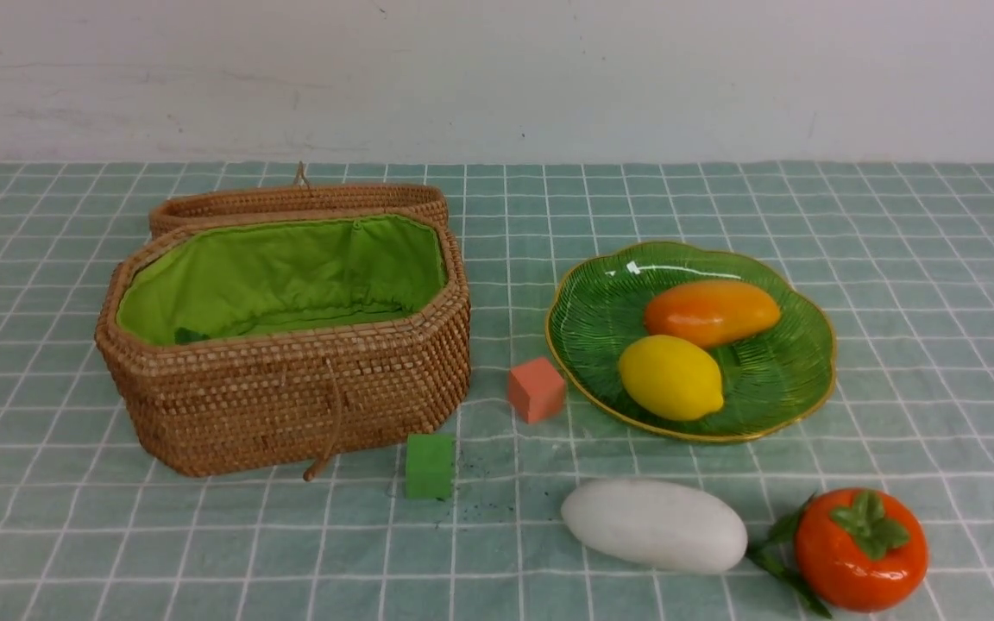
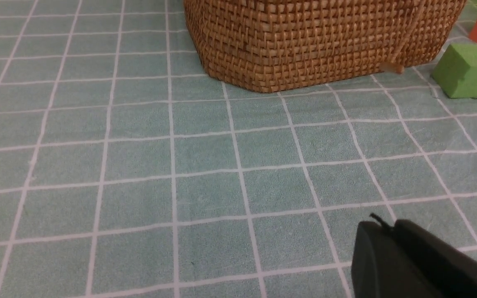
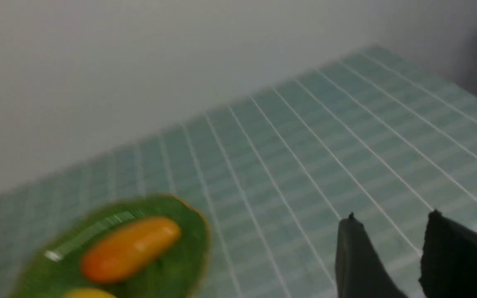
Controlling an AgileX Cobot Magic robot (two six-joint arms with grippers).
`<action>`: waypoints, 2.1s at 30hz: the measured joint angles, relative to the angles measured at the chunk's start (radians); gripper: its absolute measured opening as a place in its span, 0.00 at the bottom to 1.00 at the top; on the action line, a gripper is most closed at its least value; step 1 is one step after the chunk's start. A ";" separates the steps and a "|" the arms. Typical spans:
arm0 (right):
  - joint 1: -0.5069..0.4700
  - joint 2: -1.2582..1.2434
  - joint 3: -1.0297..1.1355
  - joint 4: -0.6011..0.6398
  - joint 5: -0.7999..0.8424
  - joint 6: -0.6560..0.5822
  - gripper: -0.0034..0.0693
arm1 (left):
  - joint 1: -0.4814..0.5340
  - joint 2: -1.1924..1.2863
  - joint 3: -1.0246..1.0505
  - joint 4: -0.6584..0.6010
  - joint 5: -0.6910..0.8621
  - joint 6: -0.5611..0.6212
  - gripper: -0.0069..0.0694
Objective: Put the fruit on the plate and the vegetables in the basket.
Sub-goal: Grab a tomato with your right arm and place it on the plate on the right.
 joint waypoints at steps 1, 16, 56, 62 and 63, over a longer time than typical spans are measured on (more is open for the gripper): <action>0.000 0.083 0.006 0.010 0.043 -0.015 0.38 | 0.000 0.000 0.000 0.000 0.000 0.000 0.14; 0.022 0.568 0.027 0.966 0.010 -0.795 0.57 | 0.000 0.000 0.000 0.001 0.000 0.000 0.18; 0.020 0.758 -0.311 1.059 0.096 -1.007 0.59 | 0.000 0.000 0.000 0.004 0.000 0.000 0.21; 0.020 0.844 -0.419 1.060 0.041 -1.006 0.59 | 0.000 0.000 0.000 0.004 0.000 0.000 0.23; 0.020 0.868 -0.422 1.068 0.011 -1.001 0.59 | 0.000 0.000 0.000 0.004 0.000 0.000 0.23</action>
